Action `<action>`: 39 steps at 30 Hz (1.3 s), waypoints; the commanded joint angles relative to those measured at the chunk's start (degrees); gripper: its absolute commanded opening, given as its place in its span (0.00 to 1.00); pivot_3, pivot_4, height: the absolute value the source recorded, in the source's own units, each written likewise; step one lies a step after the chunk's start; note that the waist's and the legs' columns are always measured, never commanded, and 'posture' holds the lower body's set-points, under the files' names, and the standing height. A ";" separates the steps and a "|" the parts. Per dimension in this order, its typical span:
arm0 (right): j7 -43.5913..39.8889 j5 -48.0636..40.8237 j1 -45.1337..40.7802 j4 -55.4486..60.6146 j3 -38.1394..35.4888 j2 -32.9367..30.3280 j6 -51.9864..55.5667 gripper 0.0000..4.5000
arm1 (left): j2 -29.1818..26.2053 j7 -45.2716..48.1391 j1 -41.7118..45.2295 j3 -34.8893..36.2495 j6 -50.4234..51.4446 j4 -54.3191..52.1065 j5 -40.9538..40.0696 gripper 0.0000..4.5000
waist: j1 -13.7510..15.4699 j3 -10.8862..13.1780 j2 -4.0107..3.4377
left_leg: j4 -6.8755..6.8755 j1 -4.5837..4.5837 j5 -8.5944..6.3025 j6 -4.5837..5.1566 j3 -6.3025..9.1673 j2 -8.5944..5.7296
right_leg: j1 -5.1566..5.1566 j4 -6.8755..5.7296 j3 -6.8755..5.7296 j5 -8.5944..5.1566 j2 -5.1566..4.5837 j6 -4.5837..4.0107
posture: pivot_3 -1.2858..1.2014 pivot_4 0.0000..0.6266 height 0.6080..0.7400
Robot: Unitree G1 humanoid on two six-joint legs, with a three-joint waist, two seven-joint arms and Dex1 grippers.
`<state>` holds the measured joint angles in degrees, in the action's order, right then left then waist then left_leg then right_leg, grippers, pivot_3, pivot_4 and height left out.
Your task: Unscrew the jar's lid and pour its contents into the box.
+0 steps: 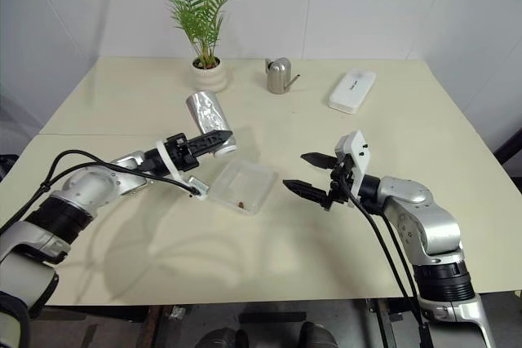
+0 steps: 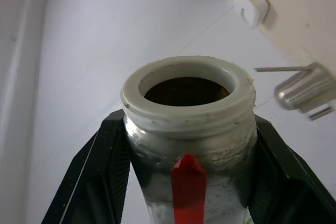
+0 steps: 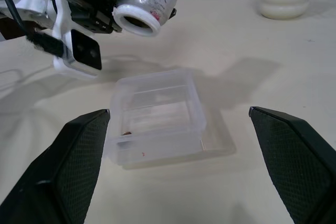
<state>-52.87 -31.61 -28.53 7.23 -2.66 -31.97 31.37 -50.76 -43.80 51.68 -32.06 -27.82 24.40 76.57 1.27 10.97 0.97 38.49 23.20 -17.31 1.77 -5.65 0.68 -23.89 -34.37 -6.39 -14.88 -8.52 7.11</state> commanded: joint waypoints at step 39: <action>-7.35 3.14 -2.88 -2.22 1.69 0.02 -11.04 1.00 | 17.68 58.83 -26.14 60.23 36.08 -1.08 -95.66 0.75 | -1.48 -0.21 0.33 | 0.61 -0.34 -0.19 -0.10 0.30 0.09 | 0.20 -0.50 0.14 0.04 -0.03 -0.05 | 0.52 0.24 1.00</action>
<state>-60.44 -27.79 -30.93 3.65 -0.32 -32.05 20.82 -32.66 14.63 26.13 27.53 8.37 23.54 -18.59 -0.21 10.76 1.31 39.10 22.85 -17.50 1.68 -5.36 0.78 -23.70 -34.87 -6.25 -14.83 -8.55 7.06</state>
